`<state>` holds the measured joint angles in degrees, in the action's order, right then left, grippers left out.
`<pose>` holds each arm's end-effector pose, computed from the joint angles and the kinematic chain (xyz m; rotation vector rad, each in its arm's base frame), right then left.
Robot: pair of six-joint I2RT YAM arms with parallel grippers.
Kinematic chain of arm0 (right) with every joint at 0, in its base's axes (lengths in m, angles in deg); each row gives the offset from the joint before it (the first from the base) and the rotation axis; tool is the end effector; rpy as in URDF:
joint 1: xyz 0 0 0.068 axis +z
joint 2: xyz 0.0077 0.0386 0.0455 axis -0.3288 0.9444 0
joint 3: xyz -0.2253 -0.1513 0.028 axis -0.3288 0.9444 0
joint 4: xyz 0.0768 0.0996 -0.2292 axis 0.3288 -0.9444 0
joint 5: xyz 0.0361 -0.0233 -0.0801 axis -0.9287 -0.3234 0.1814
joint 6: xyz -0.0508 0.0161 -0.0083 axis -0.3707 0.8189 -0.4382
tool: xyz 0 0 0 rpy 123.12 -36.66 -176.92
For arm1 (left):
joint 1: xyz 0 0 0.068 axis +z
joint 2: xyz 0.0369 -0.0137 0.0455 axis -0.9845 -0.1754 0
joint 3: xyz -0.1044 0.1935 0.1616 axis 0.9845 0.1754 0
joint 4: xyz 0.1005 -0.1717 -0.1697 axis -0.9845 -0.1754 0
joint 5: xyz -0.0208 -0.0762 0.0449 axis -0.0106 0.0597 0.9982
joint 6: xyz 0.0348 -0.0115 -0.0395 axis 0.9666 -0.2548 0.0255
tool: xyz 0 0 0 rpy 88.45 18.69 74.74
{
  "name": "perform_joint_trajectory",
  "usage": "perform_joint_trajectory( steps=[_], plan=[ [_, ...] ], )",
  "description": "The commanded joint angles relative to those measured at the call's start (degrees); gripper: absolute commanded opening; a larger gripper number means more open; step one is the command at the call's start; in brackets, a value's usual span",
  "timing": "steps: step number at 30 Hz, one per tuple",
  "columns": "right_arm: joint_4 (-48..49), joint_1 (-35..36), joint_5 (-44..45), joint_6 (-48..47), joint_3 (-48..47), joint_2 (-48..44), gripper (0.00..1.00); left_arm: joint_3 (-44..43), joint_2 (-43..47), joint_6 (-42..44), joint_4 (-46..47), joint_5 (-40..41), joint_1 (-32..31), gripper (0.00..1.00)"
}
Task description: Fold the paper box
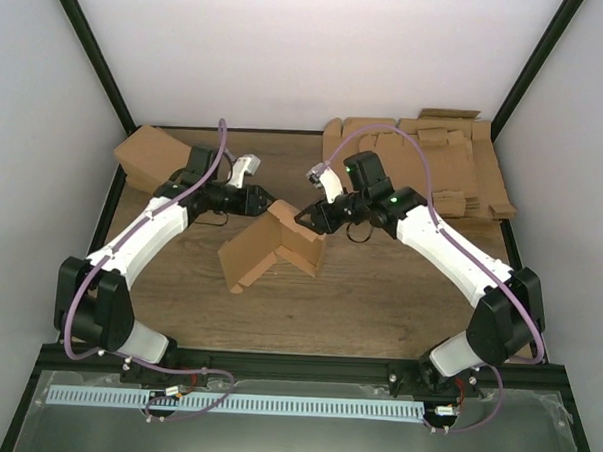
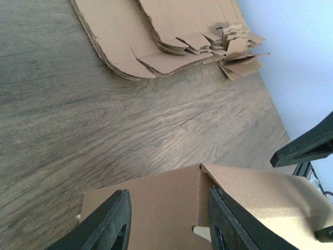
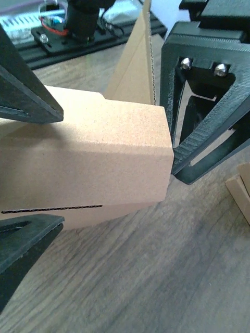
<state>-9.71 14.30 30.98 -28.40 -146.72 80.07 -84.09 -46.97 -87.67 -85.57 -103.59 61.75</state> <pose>0.2645 0.1981 0.3111 -0.9336 2.1882 0.9626 0.2961 -0.1203 0.2818 0.4420 2.3387 -1.0557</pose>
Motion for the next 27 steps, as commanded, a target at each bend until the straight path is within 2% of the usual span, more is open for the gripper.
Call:
perform_joint_trajectory(
  steps=[1,6,11,14,19,22,24,27],
  plan=[
    [-1.58,2.64,12.61,-4.56,-0.67,-1.41,0.49,0.07,2.54,-0.85,-0.06,0.70,-0.29,0.44],
    [-3.52,5.13,18.93,-6.92,-1.96,-0.35,0.47,-0.42,4.24,-2.22,0.26,1.51,-0.22,0.47],
    [-4.21,7.97,25.05,-7.13,-1.83,0.22,0.53,-0.20,5.27,-2.32,-0.21,2.15,-0.19,0.47],
    [-4.37,8.78,25.95,-7.19,-1.62,0.51,0.53,0.54,5.81,-1.80,-0.92,2.49,-0.18,0.48],
    [-4.42,9.39,27.17,-7.12,-1.41,0.66,0.54,-0.60,6.97,2.48,-5.56,5.17,0.12,0.58],
    [-4.36,9.39,26.97,-7.06,-1.50,0.60,0.55,-3.12,7.40,9.50,-11.99,8.23,0.06,0.73],
    [-4.35,9.39,26.83,-7.03,-1.52,0.53,0.55,-3.78,8.25,12.25,-15.34,15.35,-0.31,0.79],
    [-4.43,9.35,26.65,-7.03,-1.61,0.60,0.55,-1.95,11.02,13.48,-15.79,22.07,-1.90,0.82]
  ],
)
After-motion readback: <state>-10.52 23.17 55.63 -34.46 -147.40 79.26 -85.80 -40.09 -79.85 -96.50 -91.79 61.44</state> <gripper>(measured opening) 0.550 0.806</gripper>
